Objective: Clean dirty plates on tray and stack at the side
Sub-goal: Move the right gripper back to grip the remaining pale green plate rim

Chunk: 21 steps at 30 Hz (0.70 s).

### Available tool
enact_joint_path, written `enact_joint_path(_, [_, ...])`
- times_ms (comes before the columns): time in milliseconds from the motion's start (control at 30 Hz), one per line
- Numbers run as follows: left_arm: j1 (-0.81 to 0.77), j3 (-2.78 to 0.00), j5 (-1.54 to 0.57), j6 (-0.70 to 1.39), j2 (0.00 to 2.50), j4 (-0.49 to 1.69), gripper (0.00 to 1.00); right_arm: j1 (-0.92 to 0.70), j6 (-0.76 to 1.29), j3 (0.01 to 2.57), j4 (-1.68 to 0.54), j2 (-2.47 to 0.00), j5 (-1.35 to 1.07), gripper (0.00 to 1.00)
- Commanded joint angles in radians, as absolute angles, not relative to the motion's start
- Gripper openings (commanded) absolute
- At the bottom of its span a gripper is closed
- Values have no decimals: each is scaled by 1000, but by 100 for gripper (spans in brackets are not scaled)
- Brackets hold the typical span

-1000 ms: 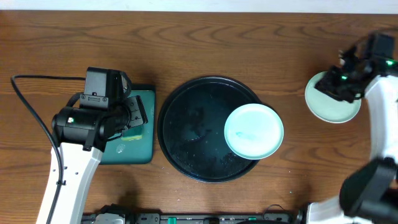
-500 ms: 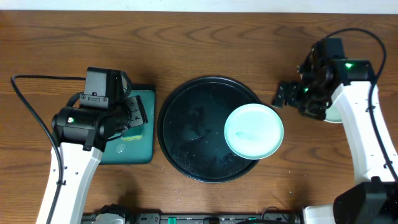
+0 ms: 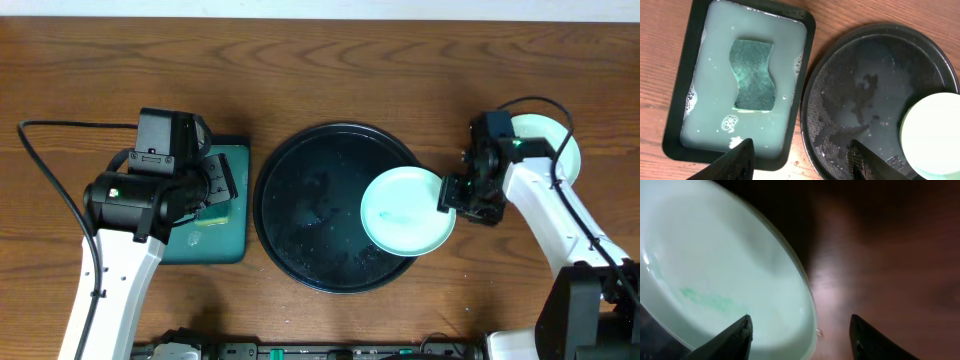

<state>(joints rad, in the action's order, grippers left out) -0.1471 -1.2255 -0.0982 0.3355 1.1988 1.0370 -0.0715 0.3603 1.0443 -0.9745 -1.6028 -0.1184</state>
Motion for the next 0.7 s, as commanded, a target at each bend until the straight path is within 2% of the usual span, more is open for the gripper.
enact_joint_path(0, [-150, -1228, -93, 323, 1202, 1039, 60, -77, 343, 978, -881, -1604, -163, 60])
enact_joint_path(167, [-150, -1228, -93, 323, 1202, 1039, 60, -77, 344, 898, -708, -1604, -167, 56])
enact_joint_path(233, [-150, -1228, -93, 323, 1202, 1039, 60, -77, 343, 886, -672, -1604, -167, 48])
enact_joint_path(300, [-150, -1228, -93, 323, 1202, 1039, 60, -77, 343, 883, -644, -1604, -167, 32])
enact_joint_path(367, [-150, -1228, -93, 323, 1202, 1039, 60, -77, 344, 883, -618, -1604, -170, 21])
enact_joint_path(433, [-150, -1228, -93, 323, 1202, 1038, 60, -77, 344, 883, -599, -1604, -181, 17])
enact_joint_path(567, [-150, -1228, -93, 323, 1202, 1038, 60, -77, 344, 883, -572, -1604, -220, 1])
enact_joint_path(667, [-150, -1228, -93, 323, 1202, 1038, 60, -81, 343, 883, -563, -1604, -227, 1])
